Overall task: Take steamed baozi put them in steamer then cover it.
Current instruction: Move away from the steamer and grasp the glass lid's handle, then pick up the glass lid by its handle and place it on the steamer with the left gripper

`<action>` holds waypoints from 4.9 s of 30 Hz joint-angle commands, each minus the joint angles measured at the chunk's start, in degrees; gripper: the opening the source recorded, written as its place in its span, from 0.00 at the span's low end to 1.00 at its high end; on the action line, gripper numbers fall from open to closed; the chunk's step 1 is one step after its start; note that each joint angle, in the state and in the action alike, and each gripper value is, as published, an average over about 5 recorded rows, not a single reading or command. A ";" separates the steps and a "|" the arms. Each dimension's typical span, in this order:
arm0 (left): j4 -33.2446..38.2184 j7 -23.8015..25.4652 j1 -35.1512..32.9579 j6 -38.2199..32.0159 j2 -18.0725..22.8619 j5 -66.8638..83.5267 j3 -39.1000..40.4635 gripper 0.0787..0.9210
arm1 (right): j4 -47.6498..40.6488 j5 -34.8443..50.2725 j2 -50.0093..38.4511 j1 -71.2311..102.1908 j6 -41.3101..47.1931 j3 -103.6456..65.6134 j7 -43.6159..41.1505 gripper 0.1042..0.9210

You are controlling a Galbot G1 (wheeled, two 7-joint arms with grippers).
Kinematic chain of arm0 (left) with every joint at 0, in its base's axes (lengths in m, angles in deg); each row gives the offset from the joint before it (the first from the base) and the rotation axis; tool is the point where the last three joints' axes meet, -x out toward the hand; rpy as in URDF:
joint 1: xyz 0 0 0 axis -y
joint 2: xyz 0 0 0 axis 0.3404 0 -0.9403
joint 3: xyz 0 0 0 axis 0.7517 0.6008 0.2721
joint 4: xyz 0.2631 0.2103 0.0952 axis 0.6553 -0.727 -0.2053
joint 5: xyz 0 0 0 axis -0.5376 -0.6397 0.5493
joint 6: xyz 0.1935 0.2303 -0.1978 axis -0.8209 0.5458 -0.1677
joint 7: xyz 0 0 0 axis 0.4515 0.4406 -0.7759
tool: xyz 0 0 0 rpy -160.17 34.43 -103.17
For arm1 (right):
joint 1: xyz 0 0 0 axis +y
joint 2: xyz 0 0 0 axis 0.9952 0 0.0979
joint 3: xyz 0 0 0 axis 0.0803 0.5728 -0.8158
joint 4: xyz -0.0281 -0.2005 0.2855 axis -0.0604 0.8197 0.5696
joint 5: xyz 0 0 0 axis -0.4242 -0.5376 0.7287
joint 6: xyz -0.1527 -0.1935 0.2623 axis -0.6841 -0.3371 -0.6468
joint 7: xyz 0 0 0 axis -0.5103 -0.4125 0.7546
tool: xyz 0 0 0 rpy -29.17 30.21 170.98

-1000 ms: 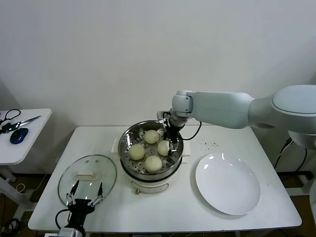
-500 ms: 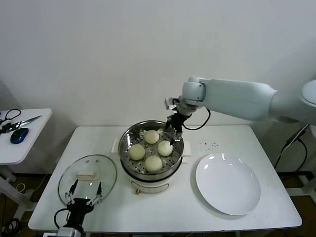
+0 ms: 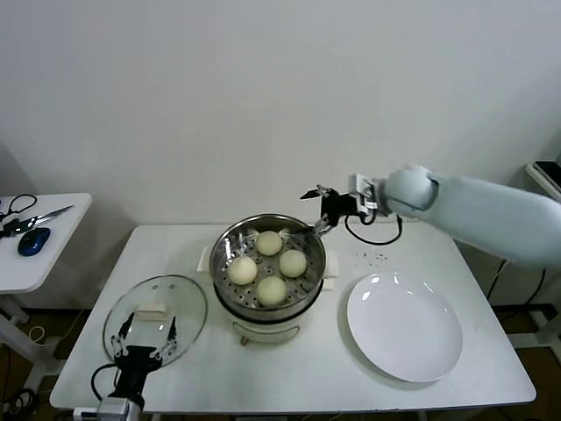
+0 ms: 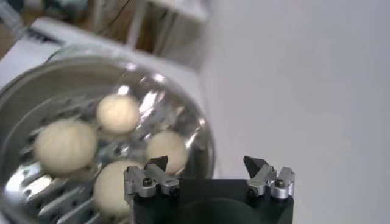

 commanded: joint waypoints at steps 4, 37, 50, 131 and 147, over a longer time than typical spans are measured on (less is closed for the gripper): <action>0.63 0.12 0.77 -0.06 -0.07 -5.02 -1.91 0.88 | 8.43 -5.47 -12.52 46.93 -9.88 -49.50 14.84 0.88; -13.28 -0.06 8.72 3.38 -5.90 -80.01 -0.51 0.88 | 13.76 -15.50 9.83 98.22 -6.62 -100.49 16.16 0.88; -22.26 -5.35 17.01 3.15 -3.51 -80.95 0.16 0.88 | 12.92 -18.11 10.62 97.55 -6.89 -100.23 15.82 0.88; 11.87 3.53 15.92 36.52 -29.25 -64.68 14.51 0.08 | 6.03 -28.11 12.25 93.56 -10.53 -97.39 13.03 0.88; 6.26 23.99 41.88 46.18 -18.19 -78.86 43.57 0.08 | 4.73 -28.74 12.35 93.38 -10.88 -98.83 13.26 0.88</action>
